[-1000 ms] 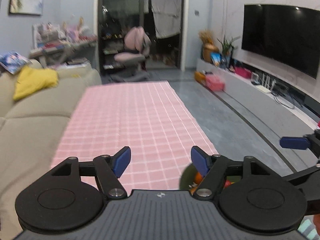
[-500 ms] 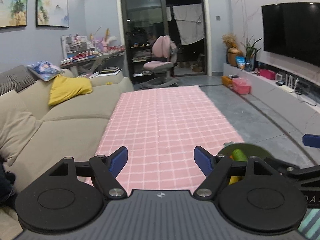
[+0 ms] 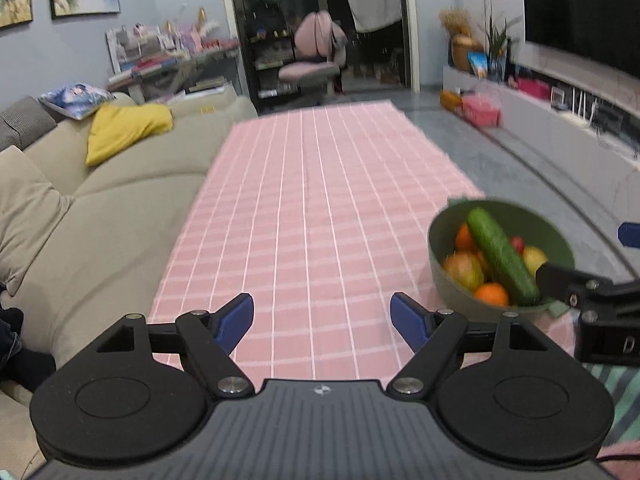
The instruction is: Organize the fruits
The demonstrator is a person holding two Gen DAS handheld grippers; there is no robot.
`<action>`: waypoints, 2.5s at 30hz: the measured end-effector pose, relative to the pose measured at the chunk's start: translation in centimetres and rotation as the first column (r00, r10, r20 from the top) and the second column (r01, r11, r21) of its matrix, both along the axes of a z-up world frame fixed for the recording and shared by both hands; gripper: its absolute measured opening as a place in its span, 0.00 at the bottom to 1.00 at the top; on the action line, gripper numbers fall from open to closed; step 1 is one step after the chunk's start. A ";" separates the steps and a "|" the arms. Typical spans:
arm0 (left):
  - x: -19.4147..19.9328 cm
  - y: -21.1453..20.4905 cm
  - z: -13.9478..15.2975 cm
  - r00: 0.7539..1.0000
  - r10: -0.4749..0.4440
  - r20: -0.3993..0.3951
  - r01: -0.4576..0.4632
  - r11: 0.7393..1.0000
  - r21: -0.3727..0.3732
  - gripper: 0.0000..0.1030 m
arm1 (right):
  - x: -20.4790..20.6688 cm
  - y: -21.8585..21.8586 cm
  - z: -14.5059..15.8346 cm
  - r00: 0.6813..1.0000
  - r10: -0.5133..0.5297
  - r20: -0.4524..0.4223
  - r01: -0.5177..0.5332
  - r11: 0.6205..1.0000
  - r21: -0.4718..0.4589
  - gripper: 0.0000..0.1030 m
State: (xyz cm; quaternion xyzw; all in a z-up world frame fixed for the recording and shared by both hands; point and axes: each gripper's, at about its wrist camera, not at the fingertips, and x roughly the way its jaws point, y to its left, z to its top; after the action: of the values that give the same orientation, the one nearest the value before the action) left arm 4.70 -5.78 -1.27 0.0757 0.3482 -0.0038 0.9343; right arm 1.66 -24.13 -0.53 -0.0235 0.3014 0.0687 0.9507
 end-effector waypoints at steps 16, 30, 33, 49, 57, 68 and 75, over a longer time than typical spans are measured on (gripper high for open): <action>0.3 1.2 -1.2 0.994 0.051 -0.094 -0.054 0.998 -0.029 0.89 | 1.7 0.4 -2.1 0.994 0.036 -0.105 -0.036 0.999 0.001 0.96; 0.3 1.1 -0.6 0.996 0.048 -0.081 -0.051 0.998 -0.035 0.89 | 1.2 0.2 -1.9 0.996 0.027 -0.087 -0.027 1.000 0.003 0.96; 0.4 1.1 -0.5 0.996 0.048 -0.078 -0.051 0.998 -0.037 0.89 | 1.2 0.2 -1.9 0.996 0.027 -0.086 -0.027 1.000 0.004 0.96; 0.4 1.1 -0.5 0.996 0.048 -0.077 -0.051 0.998 -0.037 0.89 | 1.2 0.2 -1.9 0.996 0.027 -0.087 -0.027 1.000 0.005 0.96; 0.4 1.1 -0.4 0.996 0.050 -0.076 -0.053 0.998 -0.038 0.89 | 1.2 0.2 -1.9 0.996 0.024 -0.086 -0.023 1.000 0.007 0.96; 0.4 1.1 -0.5 0.996 0.050 -0.076 -0.053 0.998 -0.037 0.89 | 1.2 0.1 -1.9 0.996 0.023 -0.087 -0.023 1.000 0.007 0.96; 0.4 1.2 -0.3 0.996 0.053 -0.076 -0.056 0.998 -0.041 0.89 | 1.1 0.2 -2.0 0.996 0.021 -0.090 -0.020 1.000 0.008 0.96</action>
State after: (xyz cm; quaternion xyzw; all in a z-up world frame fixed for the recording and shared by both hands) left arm 5.08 -4.60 -1.54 0.0460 0.3849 0.0115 0.9217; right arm 2.81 -23.94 -2.49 -0.0198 0.3435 0.0804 0.9355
